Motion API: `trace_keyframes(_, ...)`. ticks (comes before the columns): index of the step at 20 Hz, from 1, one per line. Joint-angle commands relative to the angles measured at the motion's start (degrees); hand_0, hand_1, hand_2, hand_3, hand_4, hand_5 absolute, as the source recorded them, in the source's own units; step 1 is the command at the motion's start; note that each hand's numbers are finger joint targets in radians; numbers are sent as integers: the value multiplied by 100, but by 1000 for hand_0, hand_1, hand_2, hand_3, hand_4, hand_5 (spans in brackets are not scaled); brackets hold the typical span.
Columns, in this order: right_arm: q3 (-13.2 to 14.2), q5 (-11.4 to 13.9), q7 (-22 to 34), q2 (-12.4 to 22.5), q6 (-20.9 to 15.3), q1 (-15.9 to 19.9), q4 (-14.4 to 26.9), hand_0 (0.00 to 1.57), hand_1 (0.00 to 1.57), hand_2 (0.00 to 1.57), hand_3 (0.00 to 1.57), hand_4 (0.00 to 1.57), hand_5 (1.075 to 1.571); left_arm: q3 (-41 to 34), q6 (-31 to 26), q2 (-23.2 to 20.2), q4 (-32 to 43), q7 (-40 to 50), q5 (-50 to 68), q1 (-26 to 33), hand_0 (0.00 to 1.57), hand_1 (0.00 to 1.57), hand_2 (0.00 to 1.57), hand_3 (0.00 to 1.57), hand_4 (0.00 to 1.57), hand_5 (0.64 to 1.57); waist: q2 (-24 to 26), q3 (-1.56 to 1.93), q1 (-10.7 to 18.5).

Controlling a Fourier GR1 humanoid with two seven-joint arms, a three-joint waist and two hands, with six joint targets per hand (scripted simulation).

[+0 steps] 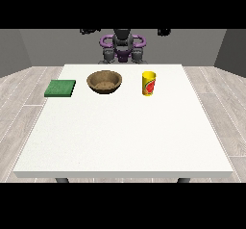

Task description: Pick the cup and pour the ball into the bowl, then pick the bowl and place it on the pad

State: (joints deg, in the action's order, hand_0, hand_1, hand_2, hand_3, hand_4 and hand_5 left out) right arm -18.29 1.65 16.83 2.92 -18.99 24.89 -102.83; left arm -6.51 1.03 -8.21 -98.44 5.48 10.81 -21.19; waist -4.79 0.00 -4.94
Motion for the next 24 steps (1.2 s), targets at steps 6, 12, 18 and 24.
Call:
trace_keyframes(6,722,-383,-380,308,547,137,-314,0,0,0,0,0,1569,-339,-379,-192,1389,-1703,-271,21,0,0,0,0,0,1435,-742,-2,-215)
trace_keyframes(12,633,-298,-106,327,651,36,-809,0,0,0,0,0,1567,-770,-586,-342,2938,-3059,-337,7,0,0,0,0,0,1400,-922,-5,-460)
trace_keyframes(18,1366,-788,60,582,1024,-161,-862,0,0,0,0,0,1568,-656,-651,-264,3817,-3503,-510,34,0,0,0,0,0,1425,-588,-2,-344)
trace_keyframes(24,1431,-1028,-20,619,1398,-512,-1120,0,0,0,0,0,1567,-858,-528,-278,4841,-4157,-509,-545,0,0,0,0,0,1432,-649,-3,-583)
